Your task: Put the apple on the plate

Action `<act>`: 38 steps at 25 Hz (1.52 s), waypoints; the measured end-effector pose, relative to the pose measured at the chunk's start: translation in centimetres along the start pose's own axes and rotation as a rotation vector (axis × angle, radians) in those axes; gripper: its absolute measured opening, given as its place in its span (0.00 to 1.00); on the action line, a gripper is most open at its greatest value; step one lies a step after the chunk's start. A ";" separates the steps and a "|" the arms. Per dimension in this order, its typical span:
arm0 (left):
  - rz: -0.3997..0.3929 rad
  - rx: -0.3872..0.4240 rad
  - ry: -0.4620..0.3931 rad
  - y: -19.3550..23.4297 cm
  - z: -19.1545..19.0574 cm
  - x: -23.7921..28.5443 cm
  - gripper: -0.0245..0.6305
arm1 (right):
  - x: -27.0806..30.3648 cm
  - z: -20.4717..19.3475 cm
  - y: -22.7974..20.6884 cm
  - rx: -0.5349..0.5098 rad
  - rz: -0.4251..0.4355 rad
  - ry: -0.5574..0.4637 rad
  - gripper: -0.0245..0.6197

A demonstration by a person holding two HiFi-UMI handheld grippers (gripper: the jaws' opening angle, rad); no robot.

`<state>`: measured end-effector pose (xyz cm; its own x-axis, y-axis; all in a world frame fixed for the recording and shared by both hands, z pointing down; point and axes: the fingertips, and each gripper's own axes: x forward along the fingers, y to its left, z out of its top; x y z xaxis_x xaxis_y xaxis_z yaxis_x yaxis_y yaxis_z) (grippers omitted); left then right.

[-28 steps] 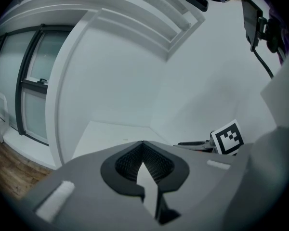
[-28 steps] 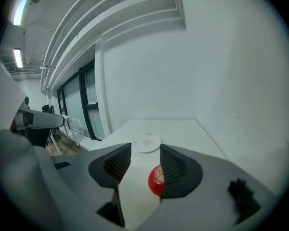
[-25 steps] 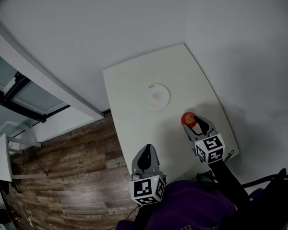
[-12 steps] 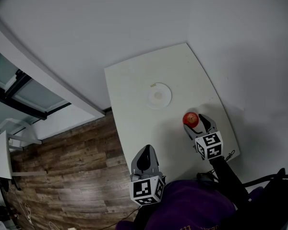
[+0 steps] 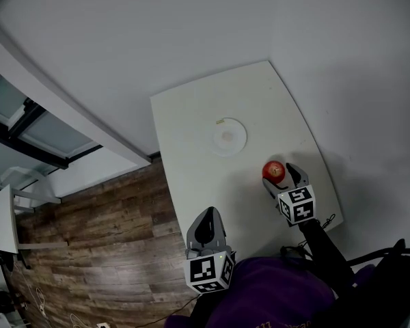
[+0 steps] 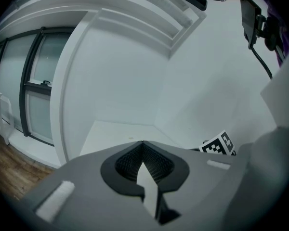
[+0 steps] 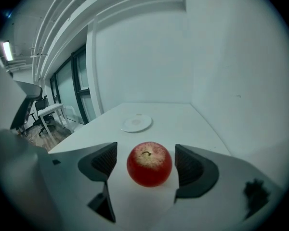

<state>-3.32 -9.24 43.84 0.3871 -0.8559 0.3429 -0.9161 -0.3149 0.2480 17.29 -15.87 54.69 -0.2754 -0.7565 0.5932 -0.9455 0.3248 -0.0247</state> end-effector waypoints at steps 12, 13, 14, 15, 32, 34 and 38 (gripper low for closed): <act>0.023 0.002 0.002 0.7 0.1 0.4 0.05 | 1.6 -1.5 -0.5 0.022 0.013 0.065 0.62; 0.025 0.003 0.003 0.7 0.1 0.4 0.05 | 1.7 -1.7 -0.5 0.028 0.016 0.070 0.62; 0.027 0.003 0.003 0.8 0.0 0.5 0.05 | 1.8 -1.8 -0.5 0.033 0.018 0.074 0.62; 0.028 0.003 0.003 0.8 0.0 0.6 0.05 | 1.9 -1.9 -0.5 0.036 0.019 0.076 0.62; 0.041 -0.015 0.001 1.7 0.0 0.9 0.05 | 3.2 -2.5 -0.7 0.018 0.007 0.134 0.62; 0.040 -0.018 -0.001 1.8 0.1 0.9 0.05 | 3.2 -2.4 -0.7 0.004 0.004 0.143 0.62; 0.042 -0.023 -0.003 2.0 0.0 0.9 0.05 | 3.2 -2.1 -0.6 -0.017 -0.009 0.141 0.62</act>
<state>-4.82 -10.61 44.63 0.3476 -0.8694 0.3512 -0.9291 -0.2691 0.2536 17.35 -17.35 58.28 -0.2383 -0.6728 0.7004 -0.9444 0.3286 -0.0056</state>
